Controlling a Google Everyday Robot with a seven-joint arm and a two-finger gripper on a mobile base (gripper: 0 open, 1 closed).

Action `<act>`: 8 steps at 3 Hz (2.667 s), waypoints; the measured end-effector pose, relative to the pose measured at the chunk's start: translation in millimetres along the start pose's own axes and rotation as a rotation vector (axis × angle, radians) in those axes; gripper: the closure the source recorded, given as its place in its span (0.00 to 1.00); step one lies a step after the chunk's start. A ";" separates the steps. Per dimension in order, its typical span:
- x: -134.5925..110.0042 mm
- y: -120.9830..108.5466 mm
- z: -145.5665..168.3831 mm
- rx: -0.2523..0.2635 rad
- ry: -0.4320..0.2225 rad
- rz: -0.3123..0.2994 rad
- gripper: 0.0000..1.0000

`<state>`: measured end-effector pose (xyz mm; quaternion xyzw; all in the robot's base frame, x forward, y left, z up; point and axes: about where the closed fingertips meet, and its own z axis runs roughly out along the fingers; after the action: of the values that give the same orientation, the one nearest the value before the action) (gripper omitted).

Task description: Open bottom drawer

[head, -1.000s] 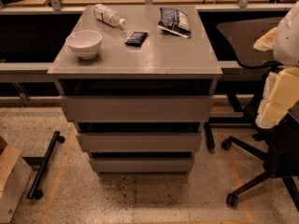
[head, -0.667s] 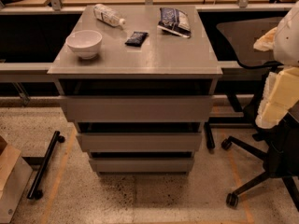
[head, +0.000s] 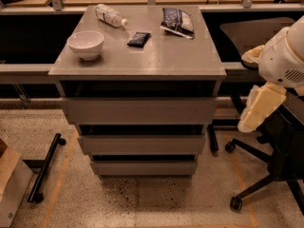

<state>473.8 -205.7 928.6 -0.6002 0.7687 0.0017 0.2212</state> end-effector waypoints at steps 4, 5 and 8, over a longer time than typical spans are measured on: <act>1.2 27.7 119.3 -0.134 -0.078 0.074 0.00; -6.1 31.5 168.8 -0.179 -0.108 0.071 0.00; 10.3 48.6 202.6 -0.225 -0.145 0.148 0.00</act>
Offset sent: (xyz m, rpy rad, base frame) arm -0.0050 0.0092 -0.0602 0.0929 0.1172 -0.0585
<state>495.6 -147.3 729.5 -0.5612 0.7878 0.1476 0.2066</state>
